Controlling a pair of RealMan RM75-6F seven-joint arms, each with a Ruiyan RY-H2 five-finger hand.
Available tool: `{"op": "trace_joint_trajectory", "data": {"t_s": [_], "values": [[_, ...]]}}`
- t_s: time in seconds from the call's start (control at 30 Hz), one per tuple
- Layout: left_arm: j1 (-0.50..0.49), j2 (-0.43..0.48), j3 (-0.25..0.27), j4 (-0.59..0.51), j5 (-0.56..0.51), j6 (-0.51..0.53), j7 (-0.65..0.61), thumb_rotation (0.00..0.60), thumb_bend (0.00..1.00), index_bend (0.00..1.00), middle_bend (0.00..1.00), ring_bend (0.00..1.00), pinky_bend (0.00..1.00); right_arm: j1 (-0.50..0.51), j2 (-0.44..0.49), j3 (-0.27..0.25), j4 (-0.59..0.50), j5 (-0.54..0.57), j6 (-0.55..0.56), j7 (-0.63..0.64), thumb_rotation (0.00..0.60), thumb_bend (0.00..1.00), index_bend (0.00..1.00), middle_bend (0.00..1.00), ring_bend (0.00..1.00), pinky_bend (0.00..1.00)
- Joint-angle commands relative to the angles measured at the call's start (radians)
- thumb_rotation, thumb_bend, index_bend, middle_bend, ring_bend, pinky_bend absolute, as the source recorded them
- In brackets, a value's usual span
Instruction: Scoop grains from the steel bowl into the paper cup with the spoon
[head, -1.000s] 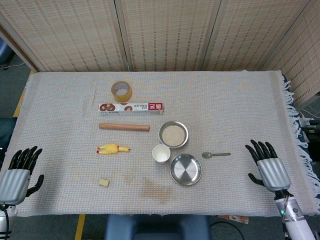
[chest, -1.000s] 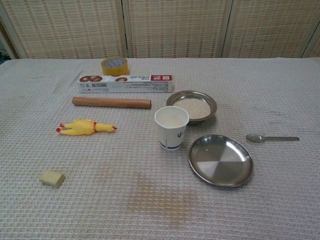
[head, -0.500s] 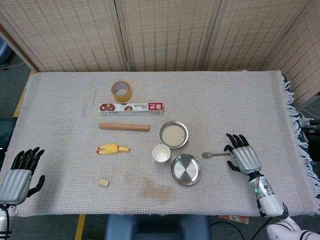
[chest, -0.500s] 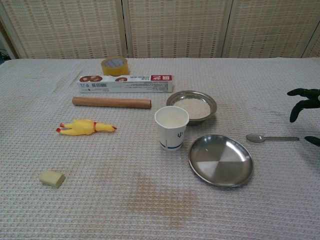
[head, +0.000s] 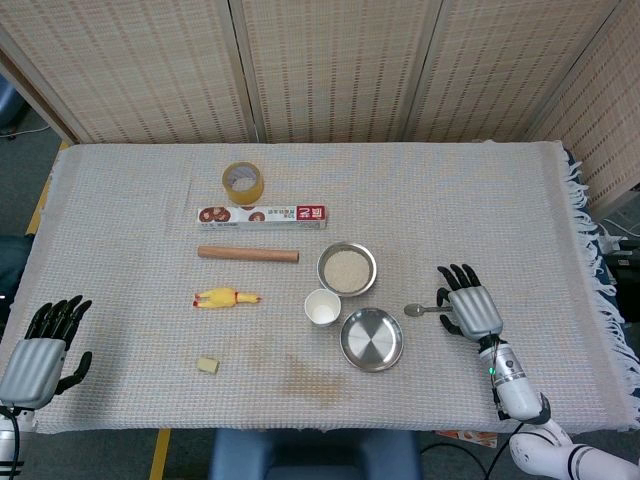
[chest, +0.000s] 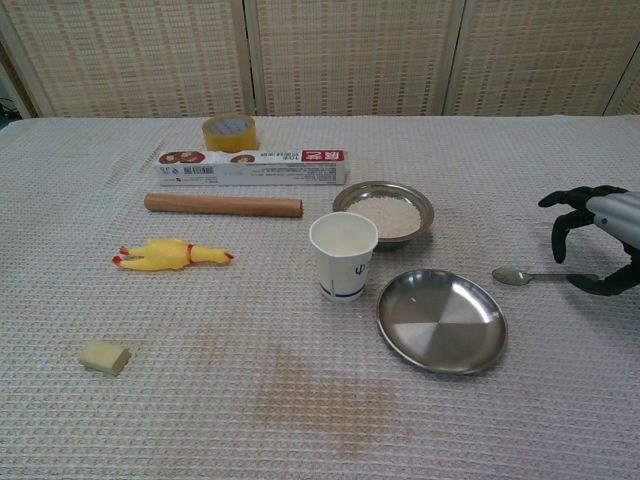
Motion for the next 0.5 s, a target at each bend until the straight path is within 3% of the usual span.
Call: {"op": "trace_joint_trajectory", "data": {"t_s": [0.03, 0.5], "values": [[-0.001, 0.000, 0.001, -0.001, -0.001, -0.003, 0.002, 0.600, 0.48, 0.00, 0.00, 0.00, 0.02, 0.006, -0.007, 0.001, 0.013, 0.008, -0.004, -0.010, 0.600, 0.28, 0.50, 0.09, 0.00, 0.00], [-0.004, 0.000, 0.003, -0.001, 0.000, -0.006, 0.000, 0.600, 0.50, 0.00, 0.00, 0.00, 0.02, 0.035, -0.043, -0.002, 0.065, 0.041, -0.046, -0.028, 0.600, 0.28, 0.48, 0.09, 0.00, 0.00]]}}
